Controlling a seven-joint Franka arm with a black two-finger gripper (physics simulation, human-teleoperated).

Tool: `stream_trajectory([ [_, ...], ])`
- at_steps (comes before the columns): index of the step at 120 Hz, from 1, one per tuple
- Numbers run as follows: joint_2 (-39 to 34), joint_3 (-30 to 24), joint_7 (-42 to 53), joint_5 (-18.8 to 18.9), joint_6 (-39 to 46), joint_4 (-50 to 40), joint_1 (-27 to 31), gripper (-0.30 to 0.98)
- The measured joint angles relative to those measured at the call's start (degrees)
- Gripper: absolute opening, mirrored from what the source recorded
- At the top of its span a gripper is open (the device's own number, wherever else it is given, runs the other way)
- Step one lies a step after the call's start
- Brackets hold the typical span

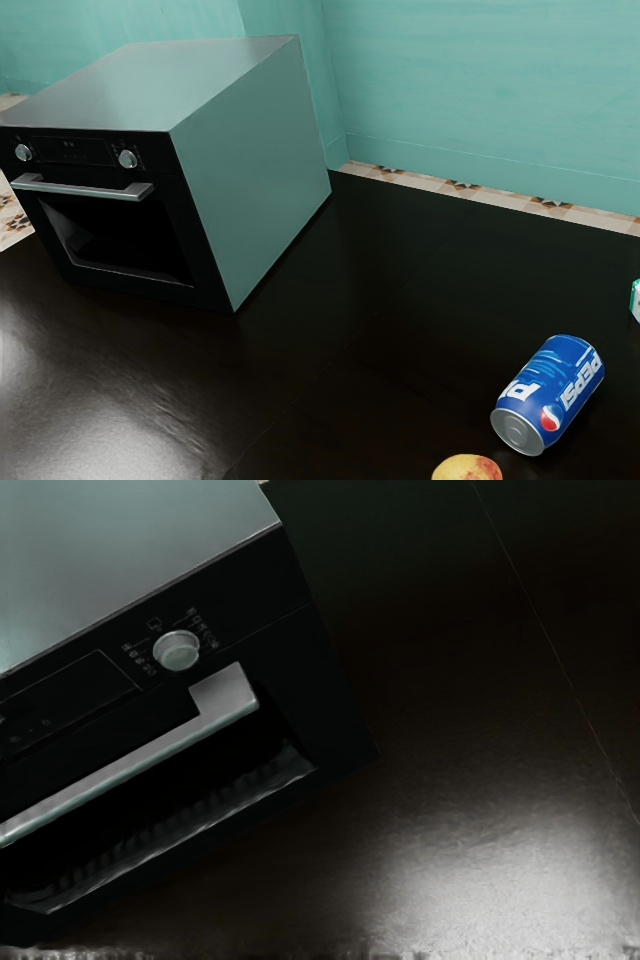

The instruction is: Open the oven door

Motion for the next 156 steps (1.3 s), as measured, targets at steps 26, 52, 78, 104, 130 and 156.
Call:
stream_trajectory([
  [26,-21.78,13.55,16.60,1.13,18.47,-26.74,9.09,0.69],
  [52,-18.07,20.33,31.05,2.93,28.88,-30.41,9.84,0.69],
  [78,2.78,16.83,32.37,11.18,30.27,-18.39,9.21,0.69],
  [104,13.22,19.16,32.51,8.63,30.07,-11.01,7.92,0.69],
  [130,19.81,20.45,34.26,3.61,32.37,-7.51,7.72,0.69],
  [156,25.69,21.22,36.42,-1.33,35.05,-4.15,7.69,0.69],
])
